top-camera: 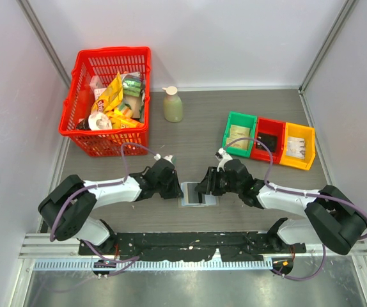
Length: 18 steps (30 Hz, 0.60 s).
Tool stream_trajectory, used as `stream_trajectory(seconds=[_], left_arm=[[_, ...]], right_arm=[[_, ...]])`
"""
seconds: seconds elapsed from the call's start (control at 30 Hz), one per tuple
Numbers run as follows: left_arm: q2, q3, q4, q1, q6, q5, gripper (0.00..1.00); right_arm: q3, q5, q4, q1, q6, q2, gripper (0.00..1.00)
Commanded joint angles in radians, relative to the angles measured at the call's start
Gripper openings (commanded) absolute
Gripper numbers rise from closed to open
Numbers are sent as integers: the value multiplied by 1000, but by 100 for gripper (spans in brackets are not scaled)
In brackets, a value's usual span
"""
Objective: Take the credit cards out of the card holder
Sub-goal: Remove the credit card from the card holder.
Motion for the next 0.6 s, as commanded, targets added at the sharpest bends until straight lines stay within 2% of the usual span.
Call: stream_trajectory(seconds=[0.0, 0.3, 0.43, 0.57], left_arm=[[-45, -7, -27, -5, -6, -34, 11], [-223, 52, -197, -5, 37, -183, 22], [-226, 74, -147, -5, 29, -102, 22], [-139, 82, -65, -8, 6, 4, 20]], right_arm=[[-1, 24, 4, -7, -1, -16, 42], [-56, -77, 108, -65, 8, 2, 48], [-80, -126, 214, -76, 35, 42, 50], [-110, -153, 298, -91, 78, 87, 50]])
